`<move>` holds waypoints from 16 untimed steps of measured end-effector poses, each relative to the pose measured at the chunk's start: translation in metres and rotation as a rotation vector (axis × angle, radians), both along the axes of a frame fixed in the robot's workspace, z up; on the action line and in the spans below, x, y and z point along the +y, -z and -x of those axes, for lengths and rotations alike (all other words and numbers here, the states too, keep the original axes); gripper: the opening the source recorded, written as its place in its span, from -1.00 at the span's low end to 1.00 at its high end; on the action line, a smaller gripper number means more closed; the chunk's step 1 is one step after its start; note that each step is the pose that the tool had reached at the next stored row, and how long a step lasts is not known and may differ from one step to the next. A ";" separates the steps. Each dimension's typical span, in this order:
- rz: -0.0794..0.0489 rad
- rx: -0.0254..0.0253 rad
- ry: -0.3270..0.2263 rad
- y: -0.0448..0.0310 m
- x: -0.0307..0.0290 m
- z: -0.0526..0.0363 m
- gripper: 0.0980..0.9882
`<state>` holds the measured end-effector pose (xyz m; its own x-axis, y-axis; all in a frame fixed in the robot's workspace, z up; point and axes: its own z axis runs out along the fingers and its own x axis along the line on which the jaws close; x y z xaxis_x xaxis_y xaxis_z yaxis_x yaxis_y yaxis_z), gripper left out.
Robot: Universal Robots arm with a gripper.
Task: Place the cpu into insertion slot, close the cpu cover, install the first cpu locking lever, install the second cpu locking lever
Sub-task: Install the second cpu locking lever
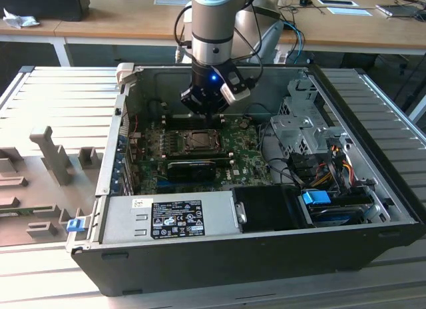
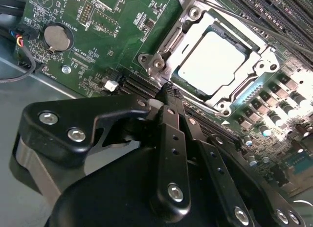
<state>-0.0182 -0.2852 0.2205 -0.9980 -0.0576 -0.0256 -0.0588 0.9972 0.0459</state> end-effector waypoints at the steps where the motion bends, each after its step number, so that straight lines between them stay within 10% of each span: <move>1: 0.000 0.0000 0.000 0.0000 -0.0008 0.0000 -0.98; 6: 0.000 -0.0001 0.000 -0.0001 -0.0072 0.0000 -0.98; 16: 0.000 0.0000 0.000 -0.0336 -0.0102 0.0000 -0.98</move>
<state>-0.0182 -0.2953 0.2541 -0.9980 -0.0576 -0.0256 -0.0588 0.9972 0.0460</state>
